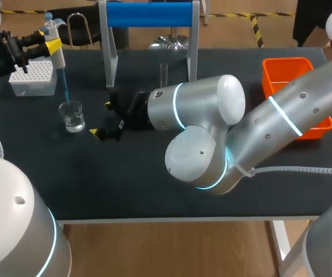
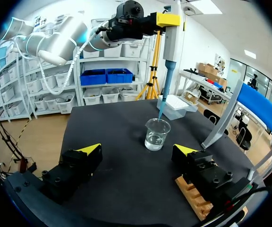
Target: Invert the test tube, pick up the pipette, mount the tip to pipette, aspirate from beaker and dispense into the tube, eject the tip, return the pipette, and cap with the stopper.
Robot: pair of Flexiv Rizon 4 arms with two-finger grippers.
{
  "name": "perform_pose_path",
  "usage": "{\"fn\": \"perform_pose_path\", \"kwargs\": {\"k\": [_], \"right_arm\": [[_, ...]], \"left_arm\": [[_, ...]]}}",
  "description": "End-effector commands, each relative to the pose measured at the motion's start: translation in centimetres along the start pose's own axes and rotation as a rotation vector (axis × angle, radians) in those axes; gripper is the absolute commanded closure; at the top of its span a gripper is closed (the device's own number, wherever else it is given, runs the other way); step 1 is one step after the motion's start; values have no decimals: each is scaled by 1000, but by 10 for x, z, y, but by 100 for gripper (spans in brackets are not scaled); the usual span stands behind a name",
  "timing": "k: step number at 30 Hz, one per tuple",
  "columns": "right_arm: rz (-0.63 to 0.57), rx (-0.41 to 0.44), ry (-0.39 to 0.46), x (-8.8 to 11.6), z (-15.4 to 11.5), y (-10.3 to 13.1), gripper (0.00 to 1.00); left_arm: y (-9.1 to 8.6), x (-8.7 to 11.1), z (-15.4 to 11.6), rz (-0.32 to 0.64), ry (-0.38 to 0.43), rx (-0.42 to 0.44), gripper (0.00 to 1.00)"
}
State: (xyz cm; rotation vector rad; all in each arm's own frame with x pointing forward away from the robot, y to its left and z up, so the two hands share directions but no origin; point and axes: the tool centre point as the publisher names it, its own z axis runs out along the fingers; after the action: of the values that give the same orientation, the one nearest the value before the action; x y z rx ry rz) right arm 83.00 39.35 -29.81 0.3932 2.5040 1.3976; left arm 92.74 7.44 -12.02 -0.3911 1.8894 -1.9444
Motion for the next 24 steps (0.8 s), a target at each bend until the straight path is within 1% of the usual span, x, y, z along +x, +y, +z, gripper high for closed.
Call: {"fn": "perform_pose_path", "kwargs": {"k": [1,10,15,19,24], "right_arm": [[1,0,-3,1,0,0,0],[1,0,-3,1,0,0,0],[1,0,-3,1,0,0,0],[1,0,-3,1,0,0,0],[1,0,-3,1,0,0,0]], "left_arm": [[10,-4,0,4,8,-6,100],[26,-12,-3,1,8,5,100],[35,-11,-2,-7,20,26,100],[43,-9,1,-12,34,30,100],[50,-8,-1,-15,36,36,100]]}}
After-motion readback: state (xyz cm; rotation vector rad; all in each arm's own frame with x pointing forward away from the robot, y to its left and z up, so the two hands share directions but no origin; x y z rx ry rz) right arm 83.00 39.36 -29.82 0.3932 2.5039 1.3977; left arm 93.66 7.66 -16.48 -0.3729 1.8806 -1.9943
